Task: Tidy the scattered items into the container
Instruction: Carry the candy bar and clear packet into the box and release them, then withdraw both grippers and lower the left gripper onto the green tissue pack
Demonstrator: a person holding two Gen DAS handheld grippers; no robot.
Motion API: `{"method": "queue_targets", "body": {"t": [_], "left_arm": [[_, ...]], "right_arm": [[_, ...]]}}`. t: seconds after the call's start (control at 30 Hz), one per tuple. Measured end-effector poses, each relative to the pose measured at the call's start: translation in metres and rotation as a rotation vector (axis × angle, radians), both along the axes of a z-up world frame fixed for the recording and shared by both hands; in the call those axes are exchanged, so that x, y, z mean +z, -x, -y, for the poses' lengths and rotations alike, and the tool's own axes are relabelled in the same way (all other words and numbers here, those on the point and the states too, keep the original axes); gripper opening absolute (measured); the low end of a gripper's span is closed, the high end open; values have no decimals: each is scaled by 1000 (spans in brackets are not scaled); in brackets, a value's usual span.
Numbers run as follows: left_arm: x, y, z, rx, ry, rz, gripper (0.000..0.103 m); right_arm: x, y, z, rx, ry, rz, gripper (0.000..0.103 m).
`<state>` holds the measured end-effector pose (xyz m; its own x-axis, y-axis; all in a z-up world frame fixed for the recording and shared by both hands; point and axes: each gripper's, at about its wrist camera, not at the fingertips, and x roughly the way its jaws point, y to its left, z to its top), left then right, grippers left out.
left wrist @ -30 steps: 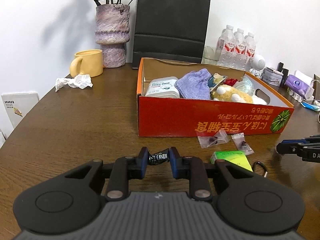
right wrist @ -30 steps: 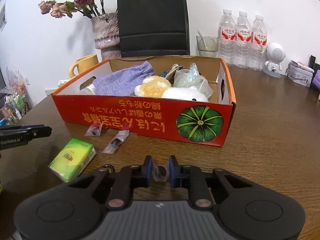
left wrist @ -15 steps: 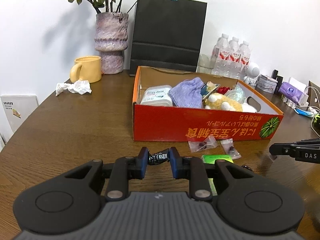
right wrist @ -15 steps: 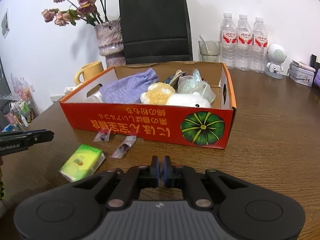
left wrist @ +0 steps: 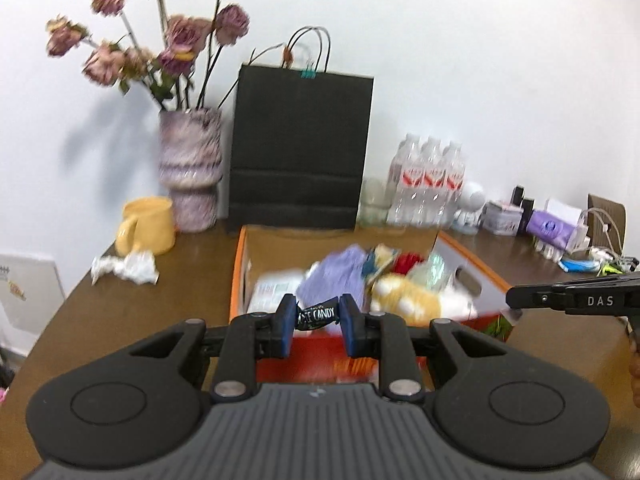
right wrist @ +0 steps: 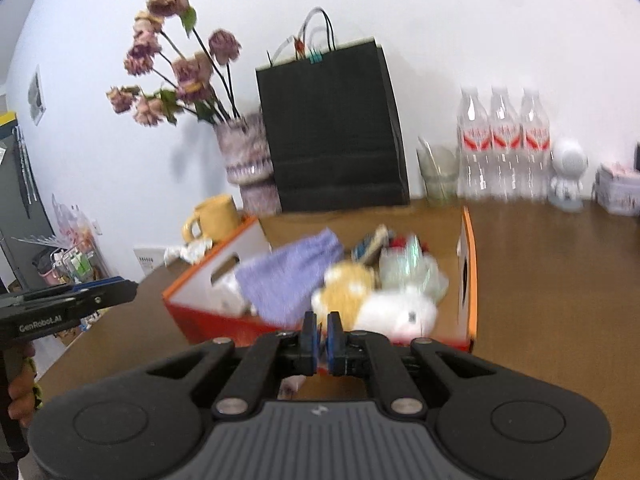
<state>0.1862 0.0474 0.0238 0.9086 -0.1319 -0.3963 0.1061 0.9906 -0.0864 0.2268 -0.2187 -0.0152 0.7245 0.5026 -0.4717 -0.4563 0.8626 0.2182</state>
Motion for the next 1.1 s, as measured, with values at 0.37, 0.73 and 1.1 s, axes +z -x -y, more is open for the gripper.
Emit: {"method": "queue_targets", "body": {"t": [0.37, 0.73, 1.1], "left_arm": [[-1, -118, 27, -43, 37, -149, 24], [-47, -174, 42, -55, 0, -309, 27], [-34, -158, 42, -19, -23, -242, 98]], "right_arm": [[9, -105, -42, 2, 82, -27, 4], [-43, -159, -53, -52, 152, -150, 4], [-27, -142, -47, -57, 150, -135, 65]]}}
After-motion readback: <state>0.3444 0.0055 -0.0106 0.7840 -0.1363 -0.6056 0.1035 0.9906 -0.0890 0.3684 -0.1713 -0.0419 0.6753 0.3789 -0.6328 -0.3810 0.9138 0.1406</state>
